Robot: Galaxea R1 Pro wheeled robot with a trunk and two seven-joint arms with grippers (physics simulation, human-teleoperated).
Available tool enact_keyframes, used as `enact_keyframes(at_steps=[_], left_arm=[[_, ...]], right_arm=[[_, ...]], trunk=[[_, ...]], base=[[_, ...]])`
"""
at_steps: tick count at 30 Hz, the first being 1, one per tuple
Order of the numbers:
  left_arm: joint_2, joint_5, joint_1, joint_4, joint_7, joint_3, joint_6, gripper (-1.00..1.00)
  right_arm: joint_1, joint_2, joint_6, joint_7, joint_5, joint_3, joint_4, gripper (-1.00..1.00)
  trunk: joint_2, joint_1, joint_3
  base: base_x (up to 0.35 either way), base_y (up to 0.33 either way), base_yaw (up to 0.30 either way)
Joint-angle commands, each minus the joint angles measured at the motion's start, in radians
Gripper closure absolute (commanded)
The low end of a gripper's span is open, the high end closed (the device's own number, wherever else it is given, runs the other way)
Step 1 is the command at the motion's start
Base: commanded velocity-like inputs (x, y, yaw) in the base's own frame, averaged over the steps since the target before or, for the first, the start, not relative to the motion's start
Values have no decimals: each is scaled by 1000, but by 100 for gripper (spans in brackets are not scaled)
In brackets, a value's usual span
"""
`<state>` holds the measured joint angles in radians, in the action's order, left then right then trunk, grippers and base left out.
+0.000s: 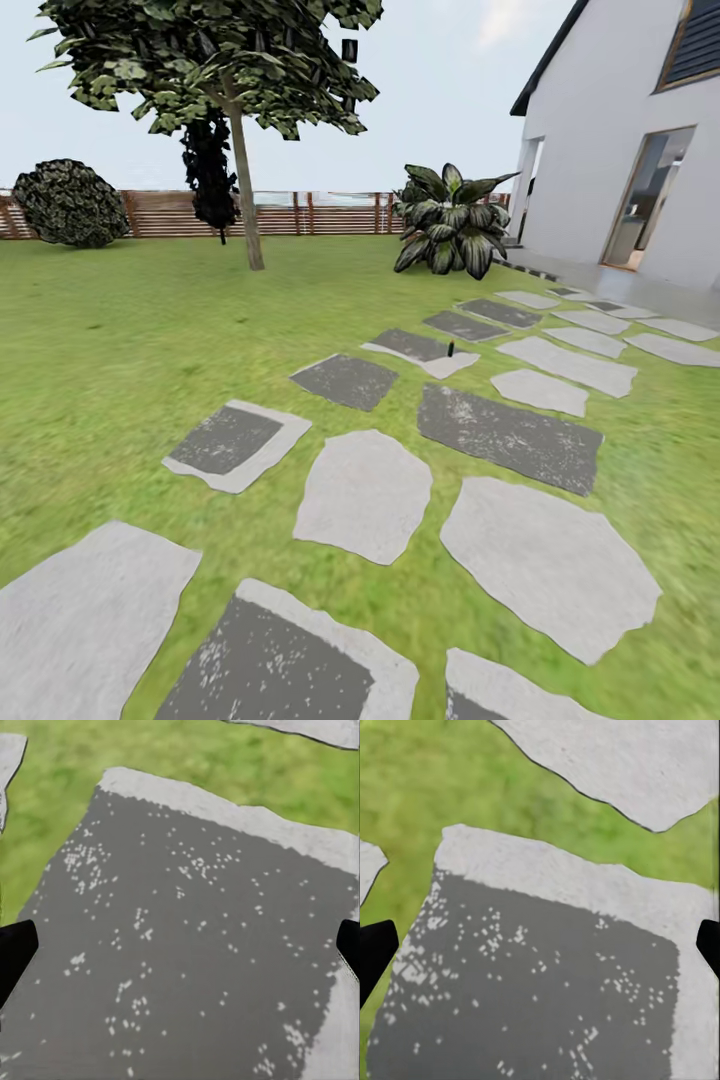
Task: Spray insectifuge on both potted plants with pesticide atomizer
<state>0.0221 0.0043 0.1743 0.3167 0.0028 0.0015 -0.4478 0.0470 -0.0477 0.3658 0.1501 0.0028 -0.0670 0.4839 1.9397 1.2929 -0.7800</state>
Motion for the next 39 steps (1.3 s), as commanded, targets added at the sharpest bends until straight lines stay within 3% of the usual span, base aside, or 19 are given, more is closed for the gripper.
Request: enact_keyframes(at_steps=[1,5,13,39], left_arm=[[0,0,1,-1,0,0,-3,-100],[0,0,1,-1,0,0,-3,-100],[1,1,1,-1,0,0,-3,-100],[0,0,1,-1,0,0,-3,-100]], right_arm=[[1,0,3,10,-1,-1,0,-100],[1,0,2,49,-9,-2,-1,-100],[1,2,2,53,-10,4,-1,-100],[1,2,2,52,-10,4,-2,-100]], trunk=[[0,0,-1],[0,0,-1],[0,0,-1],[0,0,-1]], base=[[338,0,0],[338,0,0],[338,0,-25],[338,-29,-256]])
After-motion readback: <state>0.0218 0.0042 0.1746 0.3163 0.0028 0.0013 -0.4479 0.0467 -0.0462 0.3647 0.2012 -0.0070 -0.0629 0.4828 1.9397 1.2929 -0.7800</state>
